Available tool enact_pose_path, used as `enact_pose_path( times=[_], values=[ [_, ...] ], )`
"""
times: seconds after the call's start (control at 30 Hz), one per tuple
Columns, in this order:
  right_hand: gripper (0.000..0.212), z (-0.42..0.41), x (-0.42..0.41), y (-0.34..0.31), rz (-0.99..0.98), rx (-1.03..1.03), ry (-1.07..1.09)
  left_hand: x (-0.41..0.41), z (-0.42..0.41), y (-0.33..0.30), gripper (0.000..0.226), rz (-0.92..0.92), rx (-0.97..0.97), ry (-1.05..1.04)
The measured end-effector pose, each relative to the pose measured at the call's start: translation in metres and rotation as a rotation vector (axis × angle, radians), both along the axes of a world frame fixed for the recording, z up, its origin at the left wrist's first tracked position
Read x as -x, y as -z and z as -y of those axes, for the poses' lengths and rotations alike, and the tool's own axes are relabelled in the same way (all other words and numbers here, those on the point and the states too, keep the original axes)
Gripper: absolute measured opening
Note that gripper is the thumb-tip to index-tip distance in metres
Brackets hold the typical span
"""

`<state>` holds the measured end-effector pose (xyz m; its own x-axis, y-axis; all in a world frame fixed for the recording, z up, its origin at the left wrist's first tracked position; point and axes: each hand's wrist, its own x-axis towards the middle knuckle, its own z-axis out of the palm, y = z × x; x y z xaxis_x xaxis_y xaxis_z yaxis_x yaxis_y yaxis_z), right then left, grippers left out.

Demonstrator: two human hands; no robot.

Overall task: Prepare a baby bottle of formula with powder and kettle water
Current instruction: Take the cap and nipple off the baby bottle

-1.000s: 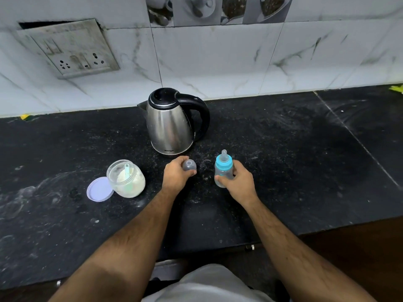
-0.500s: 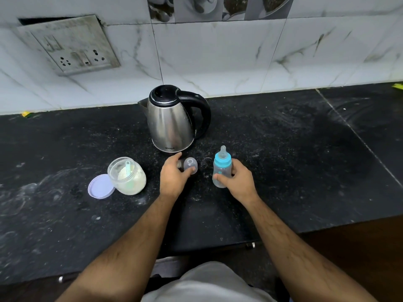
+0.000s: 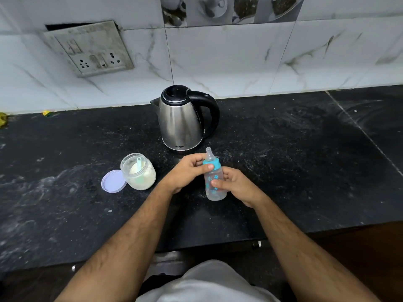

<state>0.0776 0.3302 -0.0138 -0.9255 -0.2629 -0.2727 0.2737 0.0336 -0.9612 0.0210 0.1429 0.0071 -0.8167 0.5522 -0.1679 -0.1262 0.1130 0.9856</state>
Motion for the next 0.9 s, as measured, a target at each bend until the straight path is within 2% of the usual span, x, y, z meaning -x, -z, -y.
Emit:
enact_pose_path(
  times=[0.13, 0.47, 0.57, 0.67, 0.73, 0.77, 0.83, 0.9],
  values=[
    [0.025, 0.000, -0.002, -0.005, 0.030, -0.009, -0.106, -0.002, 0.003, -0.003, 0.038, 0.101, -0.021, 0.024],
    [0.029, 0.015, -0.002, 0.002, -0.105, -0.220, 0.089, -0.013, -0.012, 0.001, 0.037, -0.005, -0.001, -0.145],
    [0.033, 0.021, 0.003, 0.000, -0.182, -0.383, 0.197, -0.014, -0.022, -0.006, 0.033, -0.054, -0.009, -0.237],
    [0.036, 0.031, 0.006, 0.001, -0.254, -0.656, 0.337, -0.015, -0.038, -0.010, 0.015, -0.073, -0.006, -0.383],
    [0.031, 0.036, 0.005, 0.002, -0.344, -0.849, 0.402, -0.017, -0.047, -0.006, 0.005, -0.118, 0.082, -0.519],
    [0.028, 0.038, 0.004, 0.001, -0.364, -0.880, 0.414, -0.017, -0.050, -0.006, 0.009, -0.132, 0.117, -0.571],
    [0.033, 0.034, 0.005, -0.005, -0.314, -0.834, 0.389, -0.017, -0.049, -0.008, 0.013, -0.084, 0.074, -0.566],
    [0.038, 0.023, 0.007, -0.008, -0.239, -0.746, 0.328, -0.014, -0.041, -0.014, 0.010, -0.001, -0.020, -0.439]
  ],
)
